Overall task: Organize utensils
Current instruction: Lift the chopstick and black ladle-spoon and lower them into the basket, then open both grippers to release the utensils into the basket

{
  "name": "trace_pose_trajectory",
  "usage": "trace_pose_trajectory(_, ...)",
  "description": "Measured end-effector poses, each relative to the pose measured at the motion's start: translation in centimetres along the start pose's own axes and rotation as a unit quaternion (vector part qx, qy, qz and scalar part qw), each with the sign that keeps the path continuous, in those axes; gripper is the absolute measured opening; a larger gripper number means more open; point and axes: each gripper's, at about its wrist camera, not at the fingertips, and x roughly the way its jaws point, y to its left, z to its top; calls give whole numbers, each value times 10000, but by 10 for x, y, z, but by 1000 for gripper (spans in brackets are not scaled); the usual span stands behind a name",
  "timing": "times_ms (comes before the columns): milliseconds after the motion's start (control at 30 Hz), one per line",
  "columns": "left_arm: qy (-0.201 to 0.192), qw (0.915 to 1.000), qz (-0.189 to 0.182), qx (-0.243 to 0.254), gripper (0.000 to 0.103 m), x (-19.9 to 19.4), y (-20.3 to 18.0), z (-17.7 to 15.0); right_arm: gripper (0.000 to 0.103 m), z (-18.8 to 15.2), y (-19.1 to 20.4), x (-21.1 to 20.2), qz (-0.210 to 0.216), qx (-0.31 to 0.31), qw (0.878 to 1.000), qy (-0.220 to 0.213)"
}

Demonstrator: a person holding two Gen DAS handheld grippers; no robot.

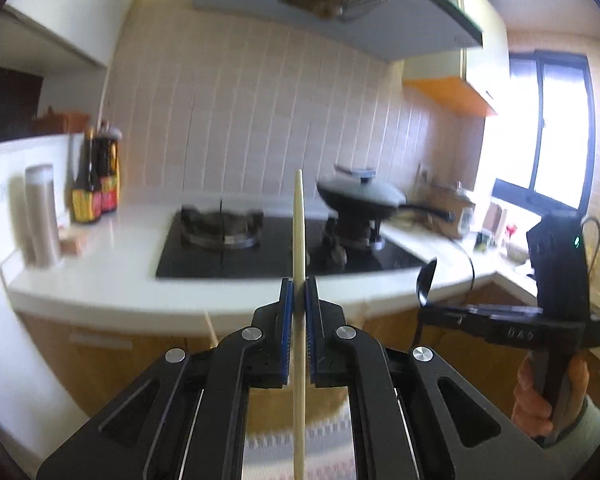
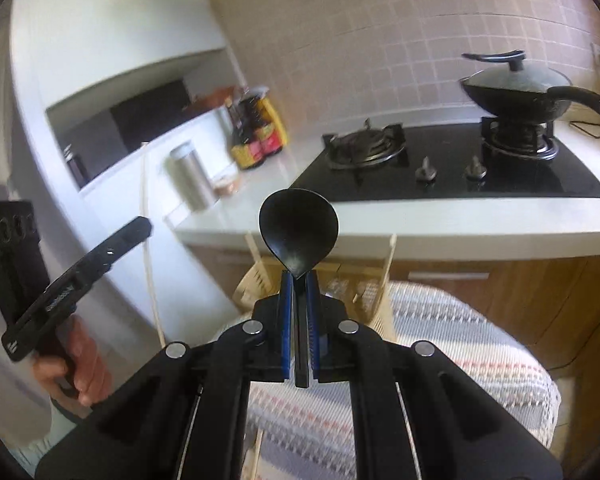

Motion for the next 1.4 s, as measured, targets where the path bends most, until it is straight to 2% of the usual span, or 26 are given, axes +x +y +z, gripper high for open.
trace_pose_trajectory(200,-663,9978,47,-22,4,26,17,21,5,20,-12,22,-306,150,9991,-262)
trace_pose_trajectory(300,-868,9962,-15,-58,4,44,25,19,5,24,-15,35,-518,76,9979,-376)
trace_pose_trajectory(367,-966,9952,100,-76,4,56,30,12,6,26,-15,45,-661,5,9969,-424)
trace_pose_trajectory(700,-838,9955,129,-428,4,100,65,-24,5,11,-9,86,-1103,-581,9915,-377)
trace_pose_trajectory(1000,-913,9952,92,-341,5,99,66,-43,6,-6,-6,96,-1284,-804,9882,-227)
trace_pose_trajectory(1033,-892,9954,87,-344,7,97,67,-45,6,-9,-6,94,-1297,-818,9879,-235)
trace_pose_trajectory(1067,-887,9953,58,-377,13,95,68,-46,6,-10,-6,93,-1301,-816,9878,-253)
trace_pose_trajectory(1100,-886,9952,16,-423,26,93,69,-48,6,-12,-7,90,-1287,-795,9881,-276)
trace_pose_trajectory(1167,-863,9951,-27,-489,35,86,71,-51,13,-14,-9,88,-1258,-721,9893,-184)
trace_pose_trajectory(1233,-857,9953,-41,-451,35,77,70,-50,20,-16,-14,84,-1060,-554,9928,-37)
trace_pose_trajectory(1400,-913,9946,-168,-470,45,52,69,-43,23,-19,-14,64,-889,-346,9954,-20)
